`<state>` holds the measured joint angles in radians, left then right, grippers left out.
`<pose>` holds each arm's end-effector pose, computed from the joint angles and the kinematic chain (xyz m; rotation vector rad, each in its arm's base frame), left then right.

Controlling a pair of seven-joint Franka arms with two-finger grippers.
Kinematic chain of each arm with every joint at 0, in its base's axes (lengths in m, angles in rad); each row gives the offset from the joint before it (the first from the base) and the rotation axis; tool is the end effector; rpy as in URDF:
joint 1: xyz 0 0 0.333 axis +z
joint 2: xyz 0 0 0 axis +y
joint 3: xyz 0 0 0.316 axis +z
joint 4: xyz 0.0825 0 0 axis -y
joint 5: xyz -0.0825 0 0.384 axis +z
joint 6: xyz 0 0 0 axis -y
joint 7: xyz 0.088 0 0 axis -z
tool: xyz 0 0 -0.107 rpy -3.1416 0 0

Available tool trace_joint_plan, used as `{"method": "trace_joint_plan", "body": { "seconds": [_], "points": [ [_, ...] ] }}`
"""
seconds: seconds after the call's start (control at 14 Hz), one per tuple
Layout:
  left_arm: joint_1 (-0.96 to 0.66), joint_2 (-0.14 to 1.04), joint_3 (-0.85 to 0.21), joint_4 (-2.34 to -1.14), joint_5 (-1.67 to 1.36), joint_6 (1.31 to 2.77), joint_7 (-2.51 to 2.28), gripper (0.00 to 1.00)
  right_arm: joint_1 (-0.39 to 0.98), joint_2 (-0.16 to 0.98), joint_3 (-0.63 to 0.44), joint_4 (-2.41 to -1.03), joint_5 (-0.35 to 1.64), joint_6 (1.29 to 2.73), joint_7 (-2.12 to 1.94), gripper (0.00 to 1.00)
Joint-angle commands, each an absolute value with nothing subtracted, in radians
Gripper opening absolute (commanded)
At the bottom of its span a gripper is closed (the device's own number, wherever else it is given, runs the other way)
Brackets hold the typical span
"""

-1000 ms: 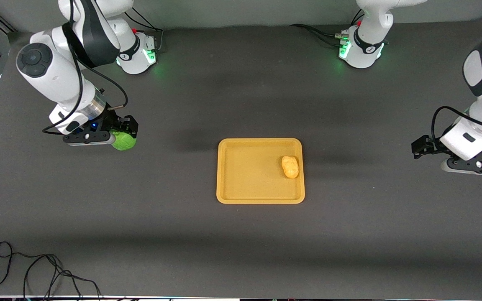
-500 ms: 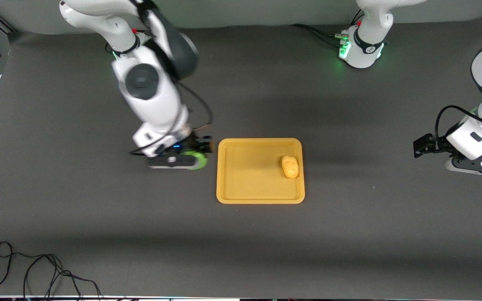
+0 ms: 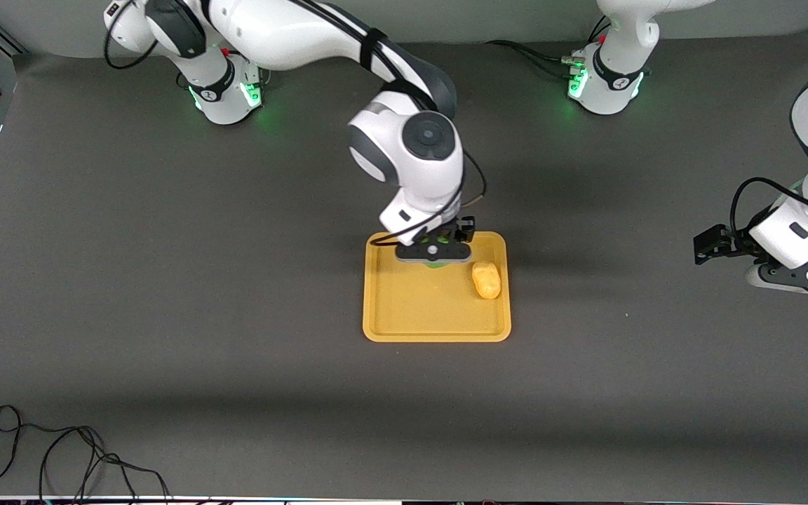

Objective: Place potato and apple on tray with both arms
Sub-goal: 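Carry the green apple with the right gripper onto the tray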

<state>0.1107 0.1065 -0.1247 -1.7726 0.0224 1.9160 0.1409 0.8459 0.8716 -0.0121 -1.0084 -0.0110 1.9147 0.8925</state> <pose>0.5983 -0.0042 0.4973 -3.1205 0.2520 -0.0582 0.5206 0.5774 0.3311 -3.1264 0.0793 -0.0586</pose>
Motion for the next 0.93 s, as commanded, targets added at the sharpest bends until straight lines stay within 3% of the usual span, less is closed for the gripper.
{"method": "trace_joint_plan", "body": {
  "seconds": [0.0,0.57,0.71,0.79,0.86],
  "points": [
    [0.114,0.106,-0.126,-1.761,0.018,1.895,0.143,1.0,0.844,0.992,-0.028,-0.931,-0.041,1.968,0.91,0.62],
    [0.114,0.103,-0.126,-1.747,0.018,1.876,0.141,1.0,0.81,1.086,-0.029,-0.936,-0.043,2.086,0.911,0.62],
    [0.114,0.107,-0.126,-1.692,0.017,1.829,0.144,1.0,0.81,1.1,-0.029,-0.937,-0.043,2.102,0.913,0.62],
    [0.114,0.112,-0.126,-1.662,0.017,1.774,0.146,1.0,0.808,1.104,-0.029,-0.937,-0.043,2.103,0.911,0.64],
    [0.114,0.117,-0.126,-1.648,0.017,1.735,0.144,1.0,0.807,1.106,-0.029,-0.937,-0.043,2.103,0.911,0.81]
  ]
}}
